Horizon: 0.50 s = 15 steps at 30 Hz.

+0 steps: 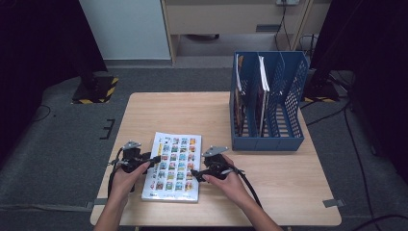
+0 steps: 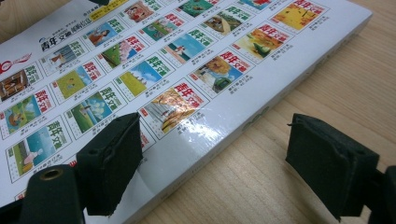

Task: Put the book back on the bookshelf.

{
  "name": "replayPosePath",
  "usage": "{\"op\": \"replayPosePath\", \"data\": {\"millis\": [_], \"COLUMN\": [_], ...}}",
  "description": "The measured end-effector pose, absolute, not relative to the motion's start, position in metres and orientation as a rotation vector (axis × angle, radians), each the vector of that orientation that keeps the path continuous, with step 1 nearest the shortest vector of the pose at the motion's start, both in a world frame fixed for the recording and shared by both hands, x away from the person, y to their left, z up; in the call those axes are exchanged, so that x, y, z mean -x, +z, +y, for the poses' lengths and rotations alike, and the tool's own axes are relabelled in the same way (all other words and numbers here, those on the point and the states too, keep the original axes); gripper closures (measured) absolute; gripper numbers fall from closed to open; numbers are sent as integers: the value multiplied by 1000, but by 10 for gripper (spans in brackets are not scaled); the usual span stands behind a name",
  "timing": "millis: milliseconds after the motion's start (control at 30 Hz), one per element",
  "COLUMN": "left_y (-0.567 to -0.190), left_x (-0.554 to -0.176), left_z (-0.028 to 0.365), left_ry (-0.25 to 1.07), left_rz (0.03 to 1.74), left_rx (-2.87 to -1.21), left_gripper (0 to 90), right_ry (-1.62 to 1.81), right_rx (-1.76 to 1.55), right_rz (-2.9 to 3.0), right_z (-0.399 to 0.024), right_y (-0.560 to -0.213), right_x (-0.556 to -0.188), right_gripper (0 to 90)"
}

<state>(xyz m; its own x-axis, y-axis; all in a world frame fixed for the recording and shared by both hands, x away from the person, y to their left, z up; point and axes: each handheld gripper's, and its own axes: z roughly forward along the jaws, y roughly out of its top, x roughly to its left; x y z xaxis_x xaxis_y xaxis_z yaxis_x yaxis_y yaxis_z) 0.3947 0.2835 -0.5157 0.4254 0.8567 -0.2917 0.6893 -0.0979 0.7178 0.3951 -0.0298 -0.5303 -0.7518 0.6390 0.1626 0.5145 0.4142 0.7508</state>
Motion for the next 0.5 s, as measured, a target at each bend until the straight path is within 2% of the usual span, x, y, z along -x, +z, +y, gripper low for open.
{"op": "replayPosePath", "data": {"millis": [100,200,333,400,500], "left_y": [-515,-511,-507,-506,-506], "left_x": [-394,-392,-389,-389,-387], "left_z": [283,283,284,285,279], "left_ry": [244,227,175,101,81], "left_rz": [1309,1288,1249,1233,1203], "left_rx": [-1845,-1827,-1800,-1764,-1805], "left_gripper": [426,464,506,525,531], "right_ry": [1252,1252,1260,1262,1268], "right_rx": [-1030,-1033,-1040,-1035,-1036], "right_rz": [2518,2520,2519,2522,2523], "right_z": [-30,-30,-30,-31,-32], "right_y": [-530,-531,-531,-532,-533], "right_x": [-395,-395,-395,-395,-396], "right_gripper": [181,179,178,178,179]}}
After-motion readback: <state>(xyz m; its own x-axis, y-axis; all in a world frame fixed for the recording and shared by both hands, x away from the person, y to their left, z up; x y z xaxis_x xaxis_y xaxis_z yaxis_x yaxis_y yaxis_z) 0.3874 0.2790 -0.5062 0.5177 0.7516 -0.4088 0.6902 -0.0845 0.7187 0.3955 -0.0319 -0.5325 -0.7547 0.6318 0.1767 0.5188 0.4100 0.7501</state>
